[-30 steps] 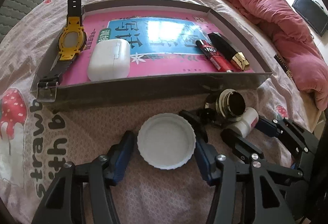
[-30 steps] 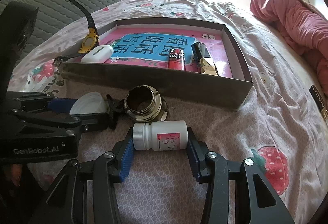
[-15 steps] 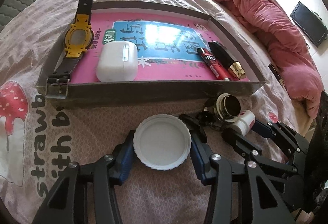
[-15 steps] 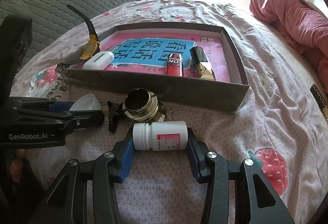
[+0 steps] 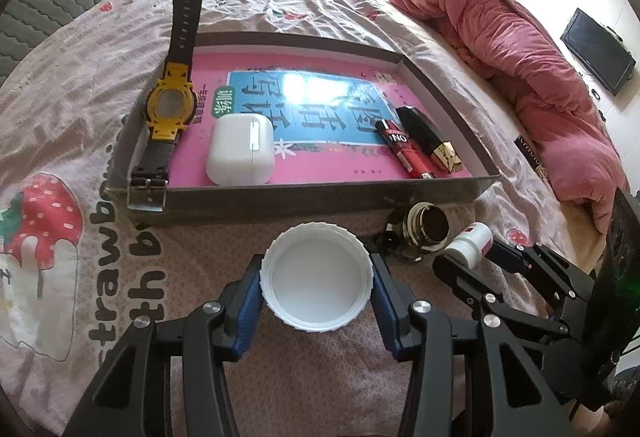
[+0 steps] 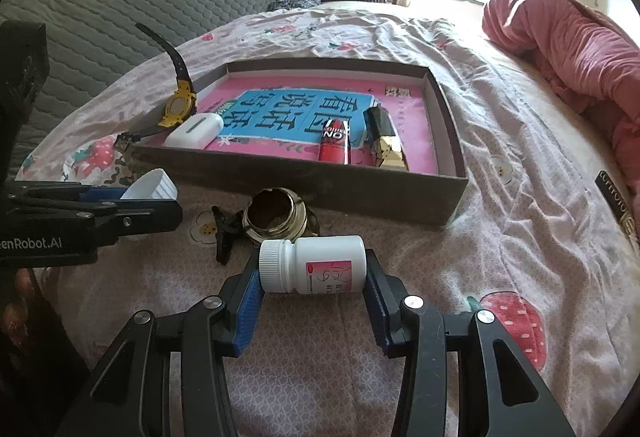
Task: Organize rigid objects
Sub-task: 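Carry the white cap over the box with the left tool while the right tool carries the pill bottle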
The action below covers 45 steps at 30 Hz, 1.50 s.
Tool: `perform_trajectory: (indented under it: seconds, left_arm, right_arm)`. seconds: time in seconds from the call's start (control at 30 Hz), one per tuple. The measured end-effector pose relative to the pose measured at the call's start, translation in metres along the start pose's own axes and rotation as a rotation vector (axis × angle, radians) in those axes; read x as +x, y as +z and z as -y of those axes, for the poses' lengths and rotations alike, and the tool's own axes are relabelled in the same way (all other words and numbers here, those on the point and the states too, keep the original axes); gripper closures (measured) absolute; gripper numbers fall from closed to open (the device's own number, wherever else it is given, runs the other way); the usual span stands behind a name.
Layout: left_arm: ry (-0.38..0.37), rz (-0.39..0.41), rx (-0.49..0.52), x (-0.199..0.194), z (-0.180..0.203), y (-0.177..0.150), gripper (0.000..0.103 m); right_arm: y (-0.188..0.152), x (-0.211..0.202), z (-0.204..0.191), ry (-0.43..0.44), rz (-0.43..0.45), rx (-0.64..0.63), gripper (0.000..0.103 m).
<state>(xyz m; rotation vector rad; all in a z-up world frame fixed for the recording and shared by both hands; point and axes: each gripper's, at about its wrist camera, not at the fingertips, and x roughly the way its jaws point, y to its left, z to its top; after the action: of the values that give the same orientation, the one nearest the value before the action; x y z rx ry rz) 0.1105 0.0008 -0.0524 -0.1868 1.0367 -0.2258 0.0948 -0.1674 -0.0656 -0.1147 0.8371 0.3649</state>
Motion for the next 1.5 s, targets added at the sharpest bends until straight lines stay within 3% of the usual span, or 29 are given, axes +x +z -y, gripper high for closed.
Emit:
perform_trajectory:
  seconds: [0.73, 1.5]
  left_arm:
    - [0.013, 0.103, 0.027, -0.021, 0.016, 0.018, 0.053]
    - [0.015, 0.131, 0.036, 0.006, 0.021, 0.053, 0.053]
  right_arm:
    - [0.012, -0.028, 0.008, -0.037, 0.124, 0.03, 0.056]
    - [0.036, -0.01, 0.028, -0.135, 0.156, 0.049, 0.056]
